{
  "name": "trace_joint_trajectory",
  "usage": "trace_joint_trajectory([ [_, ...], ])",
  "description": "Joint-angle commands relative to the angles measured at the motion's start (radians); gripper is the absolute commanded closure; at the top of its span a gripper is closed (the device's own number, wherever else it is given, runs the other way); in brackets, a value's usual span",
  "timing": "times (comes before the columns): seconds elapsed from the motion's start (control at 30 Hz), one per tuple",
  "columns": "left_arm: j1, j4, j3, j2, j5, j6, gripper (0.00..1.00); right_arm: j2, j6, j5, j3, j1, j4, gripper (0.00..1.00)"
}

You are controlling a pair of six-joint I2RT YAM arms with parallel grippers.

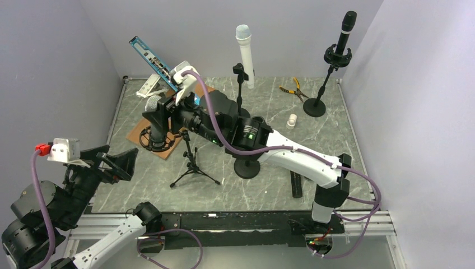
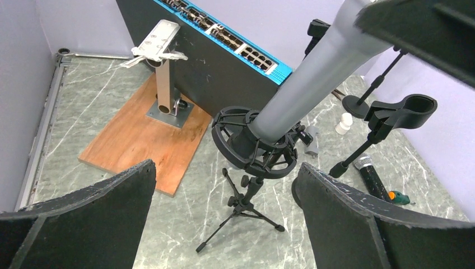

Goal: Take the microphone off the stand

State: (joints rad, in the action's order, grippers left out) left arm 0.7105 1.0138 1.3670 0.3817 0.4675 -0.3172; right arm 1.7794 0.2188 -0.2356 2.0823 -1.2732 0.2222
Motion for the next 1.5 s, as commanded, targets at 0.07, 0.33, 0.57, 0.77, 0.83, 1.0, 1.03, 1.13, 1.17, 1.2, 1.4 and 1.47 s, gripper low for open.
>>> trace_joint_trajectory([
  [0.07, 0.003, -0.026, -0.010, 0.018, -0.018, -0.017, 0.01, -0.129, -0.042, -0.032, 0.021, 0.018, -0.111, 0.98],
  [0.33, 0.002, -0.038, -0.020, 0.026, -0.028, -0.020, 0.01, -0.263, -0.077, -0.053, -0.073, 0.034, -0.165, 1.00],
  [0.57, 0.002, -0.045, -0.026, 0.046, -0.045, 0.006, 0.01, -0.475, -0.207, -0.267, -0.246, 0.035, -0.184, 1.00],
  [0.77, 0.003, -0.066, -0.013, 0.084, -0.058, 0.046, 0.01, -0.680, -0.427, -0.579, -0.445, 0.036, -0.244, 1.00],
  [0.83, 0.002, -0.079, -0.014, 0.100, -0.057, 0.063, 0.01, -0.738, -0.489, -0.684, -0.517, 0.037, -0.263, 1.00],
  [1.0, 0.002, -0.106, -0.012, 0.149, -0.064, 0.096, 0.01, -0.863, -0.581, -0.919, -0.677, 0.037, -0.269, 1.00],
  [1.03, 0.002, -0.112, -0.011, 0.158, -0.069, 0.101, 0.01, -0.879, -0.571, -0.966, -0.706, 0.037, -0.247, 1.00],
  [1.13, 0.002, -0.134, -0.005, 0.186, -0.087, 0.118, 0.01, -0.908, -0.435, -1.049, -0.751, 0.047, -0.064, 1.00],
  [1.17, 0.002, -0.140, -0.003, 0.195, -0.092, 0.124, 0.01, -0.908, -0.362, -1.067, -0.747, 0.054, 0.034, 1.00],
  [1.2, 0.002, -0.144, 0.002, 0.205, -0.097, 0.128, 0.01, -0.902, -0.269, -1.074, -0.735, 0.065, 0.144, 1.00],
  [1.4, 0.001, -0.182, 0.015, 0.245, -0.143, 0.140, 0.01, -0.823, 0.156, -0.683, -0.645, 0.404, 0.639, 1.00],
  [1.47, 0.002, -0.191, 0.019, 0.254, -0.166, 0.136, 0.01, -0.756, 0.214, -0.521, -0.616, 0.544, 0.730, 1.00],
])
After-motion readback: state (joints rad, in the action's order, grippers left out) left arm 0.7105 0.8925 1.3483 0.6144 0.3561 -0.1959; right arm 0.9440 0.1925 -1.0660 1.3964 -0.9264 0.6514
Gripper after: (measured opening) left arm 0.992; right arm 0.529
